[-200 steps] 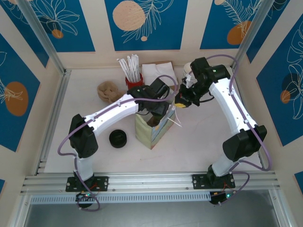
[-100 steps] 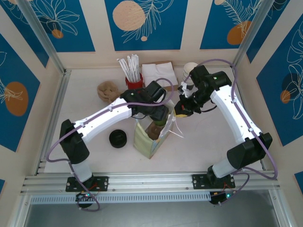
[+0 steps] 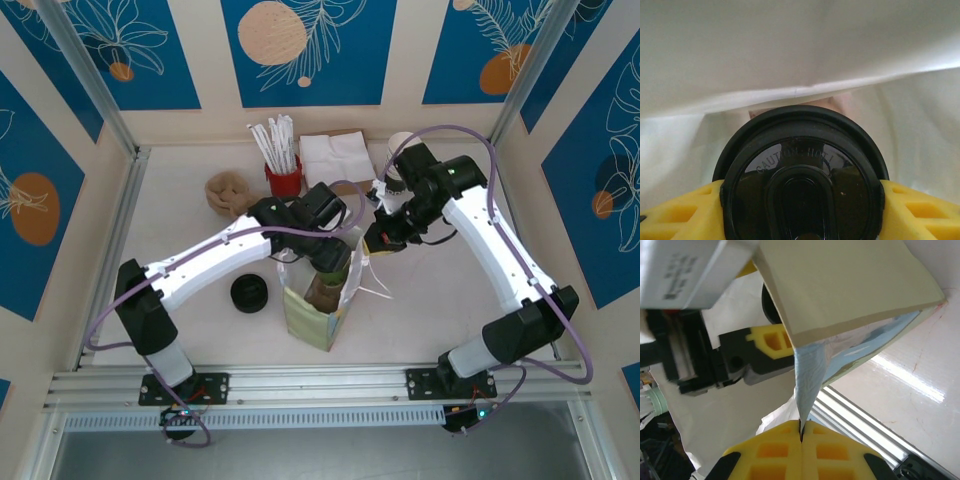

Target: Pack the takeout coffee

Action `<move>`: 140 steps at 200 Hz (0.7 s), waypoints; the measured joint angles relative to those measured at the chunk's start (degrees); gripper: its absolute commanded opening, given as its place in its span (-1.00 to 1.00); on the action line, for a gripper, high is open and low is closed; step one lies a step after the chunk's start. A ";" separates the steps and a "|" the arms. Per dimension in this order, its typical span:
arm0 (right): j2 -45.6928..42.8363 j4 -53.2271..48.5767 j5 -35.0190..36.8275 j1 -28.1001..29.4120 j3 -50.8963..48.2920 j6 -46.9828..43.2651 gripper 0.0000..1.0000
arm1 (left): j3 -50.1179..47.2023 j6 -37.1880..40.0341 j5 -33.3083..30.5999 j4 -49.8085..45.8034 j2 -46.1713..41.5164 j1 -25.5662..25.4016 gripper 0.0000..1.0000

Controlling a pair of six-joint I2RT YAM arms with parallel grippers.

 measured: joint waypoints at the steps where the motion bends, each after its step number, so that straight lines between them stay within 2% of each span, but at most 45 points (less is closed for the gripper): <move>1: -0.07 0.07 0.02 0.02 -0.07 -0.04 -1.00 | -0.07 0.02 0.00 0.02 -0.02 0.00 0.25; 68: -5.29 6.67 1.07 0.48 -7.91 -0.90 -1.00 | -7.02 2.05 -0.57 5.84 -3.28 -0.37 0.26; 100: -5.33 8.87 1.03 0.48 -8.92 -1.57 -1.00 | -11.43 4.20 0.59 10.34 -5.57 -0.37 0.28; 140: -5.35 10.64 0.94 0.48 -9.40 -2.73 -1.00 | -11.85 6.40 0.85 11.69 -5.77 -0.42 0.28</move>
